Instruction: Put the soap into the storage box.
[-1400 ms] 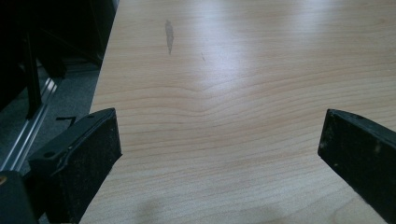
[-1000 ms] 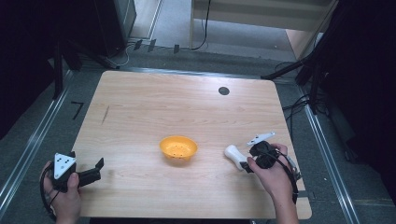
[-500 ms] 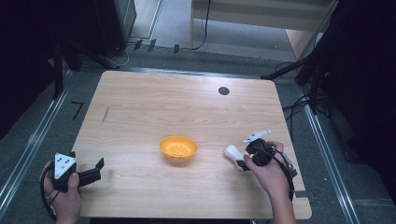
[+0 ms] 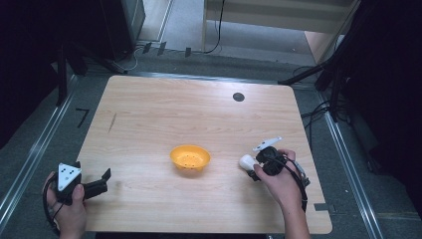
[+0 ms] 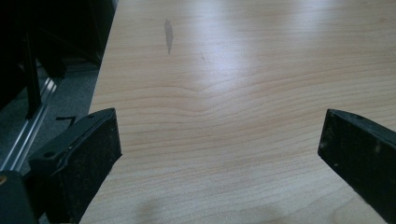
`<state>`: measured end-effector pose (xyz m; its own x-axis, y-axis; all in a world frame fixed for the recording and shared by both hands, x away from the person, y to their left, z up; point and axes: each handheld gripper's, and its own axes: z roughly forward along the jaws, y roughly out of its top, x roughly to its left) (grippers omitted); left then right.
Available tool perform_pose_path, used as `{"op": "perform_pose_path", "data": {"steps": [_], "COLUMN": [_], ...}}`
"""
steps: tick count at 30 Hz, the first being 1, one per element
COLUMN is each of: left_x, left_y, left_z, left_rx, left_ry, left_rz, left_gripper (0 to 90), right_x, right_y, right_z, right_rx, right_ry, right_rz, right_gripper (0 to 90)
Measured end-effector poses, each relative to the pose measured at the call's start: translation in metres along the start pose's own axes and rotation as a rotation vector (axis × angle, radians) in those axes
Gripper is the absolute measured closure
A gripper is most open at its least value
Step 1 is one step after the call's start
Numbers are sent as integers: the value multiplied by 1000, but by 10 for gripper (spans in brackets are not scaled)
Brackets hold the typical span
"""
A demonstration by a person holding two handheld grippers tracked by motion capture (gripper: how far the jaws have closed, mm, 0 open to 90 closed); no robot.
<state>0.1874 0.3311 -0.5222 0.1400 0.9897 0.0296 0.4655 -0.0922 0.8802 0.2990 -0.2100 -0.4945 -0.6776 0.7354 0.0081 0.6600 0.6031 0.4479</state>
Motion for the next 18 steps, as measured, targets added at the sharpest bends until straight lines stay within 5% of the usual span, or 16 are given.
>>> {"op": "perform_pose_path", "data": {"steps": [18], "left_x": [0], "left_y": [0], "left_z": [0], "left_rx": [1], "left_ry": [-1], "left_rz": [0], "left_gripper": [0], "right_x": [-1], "right_y": [6], "right_z": [14], "right_rx": [19], "right_ry": [13], "right_rz": [14], "right_gripper": [331]}}
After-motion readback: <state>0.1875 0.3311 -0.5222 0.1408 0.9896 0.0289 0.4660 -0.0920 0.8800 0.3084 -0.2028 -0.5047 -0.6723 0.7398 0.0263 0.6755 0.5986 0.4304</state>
